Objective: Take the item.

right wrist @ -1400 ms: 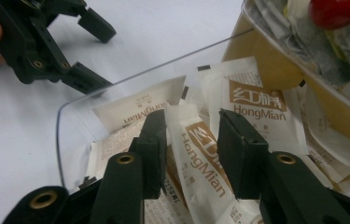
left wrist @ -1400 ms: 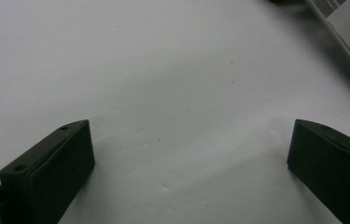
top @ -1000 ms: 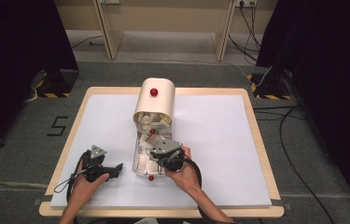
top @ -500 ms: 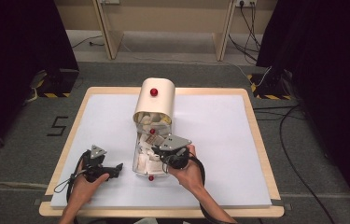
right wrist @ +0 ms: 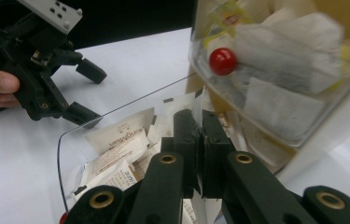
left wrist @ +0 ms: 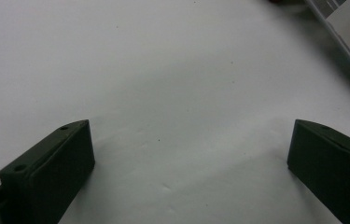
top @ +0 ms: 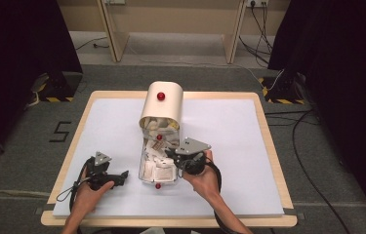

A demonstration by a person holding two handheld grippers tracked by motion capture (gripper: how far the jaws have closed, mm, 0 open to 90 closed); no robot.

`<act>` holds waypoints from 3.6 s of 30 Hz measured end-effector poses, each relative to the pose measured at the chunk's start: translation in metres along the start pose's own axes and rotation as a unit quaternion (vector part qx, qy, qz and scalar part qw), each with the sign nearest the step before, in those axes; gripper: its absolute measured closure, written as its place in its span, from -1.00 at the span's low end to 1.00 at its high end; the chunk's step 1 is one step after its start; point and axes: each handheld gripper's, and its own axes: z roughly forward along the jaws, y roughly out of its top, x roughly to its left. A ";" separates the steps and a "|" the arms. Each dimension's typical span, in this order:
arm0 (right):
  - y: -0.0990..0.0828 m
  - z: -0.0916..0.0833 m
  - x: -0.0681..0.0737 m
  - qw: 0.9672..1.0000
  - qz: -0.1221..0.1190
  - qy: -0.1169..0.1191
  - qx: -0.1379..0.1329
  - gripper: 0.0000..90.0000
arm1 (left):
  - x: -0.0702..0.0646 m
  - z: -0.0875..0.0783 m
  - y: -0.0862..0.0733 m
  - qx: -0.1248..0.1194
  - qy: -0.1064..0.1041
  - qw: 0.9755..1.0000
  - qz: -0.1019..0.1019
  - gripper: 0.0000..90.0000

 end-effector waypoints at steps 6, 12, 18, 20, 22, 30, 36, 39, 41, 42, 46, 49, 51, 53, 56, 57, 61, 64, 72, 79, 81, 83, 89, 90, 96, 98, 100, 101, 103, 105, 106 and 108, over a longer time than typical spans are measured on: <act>0.003 -0.016 -0.008 1.000 0.007 -0.014 -0.014 0.95 | 0.000 0.000 0.000 0.000 0.000 1.000 0.000 -1.00; -0.002 -0.027 -0.017 0.999 0.015 -0.031 -0.015 0.95 | 0.000 0.000 0.000 0.000 0.000 1.000 0.000 -1.00; -0.009 -0.043 -0.029 0.998 0.023 -0.055 -0.014 0.95 | 0.000 0.000 0.000 0.000 0.000 1.000 0.000 -1.00; -0.012 -0.049 -0.034 0.998 0.026 -0.064 -0.013 0.95 | 0.000 0.000 0.000 0.000 0.000 1.000 0.000 -1.00; -0.016 -0.055 -0.039 0.997 0.028 -0.074 -0.011 0.95 | 0.000 0.000 0.000 0.000 0.000 1.000 0.000 -1.00; -0.033 -0.068 -0.062 0.993 0.054 -0.106 -0.004 0.95 | 0.000 0.000 0.000 0.002 0.000 1.000 0.002 -1.00; -0.041 -0.076 -0.073 0.990 0.068 -0.123 -0.003 0.95 | 0.000 0.000 0.000 0.002 0.000 1.000 0.002 -1.00; -0.043 -0.077 -0.076 0.989 0.072 -0.127 -0.001 0.95 | 0.000 0.000 0.000 0.002 0.000 1.000 0.002 -1.00; -0.045 -0.077 -0.078 0.989 0.074 -0.130 0.001 0.95 | 0.000 0.000 0.000 0.002 0.000 1.000 0.002 -1.00; -0.046 -0.078 -0.079 0.989 0.074 -0.131 0.002 0.95 | 0.000 0.000 0.000 0.002 0.000 1.000 0.002 -1.00; -0.049 -0.079 -0.083 0.987 0.078 -0.138 0.004 0.95 | 0.000 0.000 0.000 0.002 0.000 1.000 0.002 -1.00; -0.052 -0.080 -0.086 0.987 0.081 -0.141 0.005 0.95 | 0.000 0.000 0.000 0.001 0.000 1.000 0.002 -1.00; -0.056 -0.080 -0.090 0.986 0.085 -0.146 0.009 0.95 | 0.000 0.000 0.000 0.002 0.000 1.000 0.002 -1.00; -0.059 -0.081 -0.093 0.984 0.089 -0.151 0.013 0.95 | 0.000 0.000 0.000 0.002 0.000 1.000 0.002 -1.00; -0.062 -0.082 -0.097 0.983 0.094 -0.157 0.015 0.95 | 0.000 0.000 0.000 0.002 0.000 1.000 0.002 -1.00; -0.064 -0.082 -0.098 0.982 0.096 -0.159 0.016 0.95 | 0.000 0.000 0.000 0.002 0.000 1.000 0.002 -1.00; -0.070 -0.083 -0.104 0.981 0.102 -0.166 0.022 0.95 | 0.000 0.000 0.000 0.002 0.000 1.000 0.002 -1.00; -0.073 -0.083 -0.106 0.980 0.106 -0.168 0.025 0.95 | 0.000 0.000 0.000 0.002 0.000 1.000 0.002 -1.00; -0.084 -0.083 -0.114 0.976 0.117 -0.179 0.037 0.95 | 0.000 0.000 0.000 0.001 0.000 1.000 0.002 -1.00; -0.091 -0.081 -0.118 0.974 0.122 -0.184 0.045 0.95 | 0.000 0.000 0.000 0.002 0.000 1.000 0.002 -1.00; -0.092 -0.081 -0.119 0.974 0.122 -0.184 0.048 0.95 | 0.000 0.000 0.000 0.002 0.000 1.000 0.002 -1.00; -0.094 -0.080 -0.120 0.973 0.125 -0.186 0.051 0.95 | 0.000 0.000 0.000 0.002 0.000 1.000 0.002 -1.00; -0.099 -0.078 -0.122 0.972 0.127 -0.190 0.057 0.95 | 0.000 0.000 0.000 0.001 0.000 1.000 0.002 -1.00; -0.099 -0.078 -0.122 0.972 0.127 -0.191 0.059 0.95 | 0.000 0.000 0.000 0.001 0.000 1.000 0.002 -1.00; -0.102 -0.078 -0.124 0.971 0.128 -0.193 0.062 0.95 | 0.000 0.000 0.000 0.001 0.000 1.000 0.001 -1.00; -0.102 -0.078 -0.124 0.971 0.129 -0.194 0.062 0.95 | 0.000 0.000 0.000 0.001 0.000 1.000 0.001 -1.00; -0.103 -0.078 -0.125 0.971 0.128 -0.194 0.062 0.95 | 0.000 0.000 0.000 0.001 0.000 1.000 0.002 -1.00; -0.104 -0.078 -0.125 0.970 0.130 -0.195 0.064 0.95 | 0.000 0.000 0.000 0.001 0.000 1.000 0.001 -1.00; -0.105 -0.077 -0.125 0.970 0.129 -0.195 0.066 0.95 | 0.000 0.000 0.000 0.001 0.000 1.000 0.002 -1.00; -0.105 -0.077 -0.125 0.970 0.130 -0.195 0.068 0.95 | 0.000 0.000 0.000 0.001 0.000 1.000 0.001 -1.00; -0.106 -0.077 -0.125 0.969 0.131 -0.196 0.068 0.95 | 0.000 0.000 0.000 0.001 0.000 1.000 0.001 -1.00; -0.107 -0.077 -0.126 0.969 0.131 -0.197 0.069 0.95 | 0.000 0.000 0.000 0.001 0.000 1.000 0.001 -1.00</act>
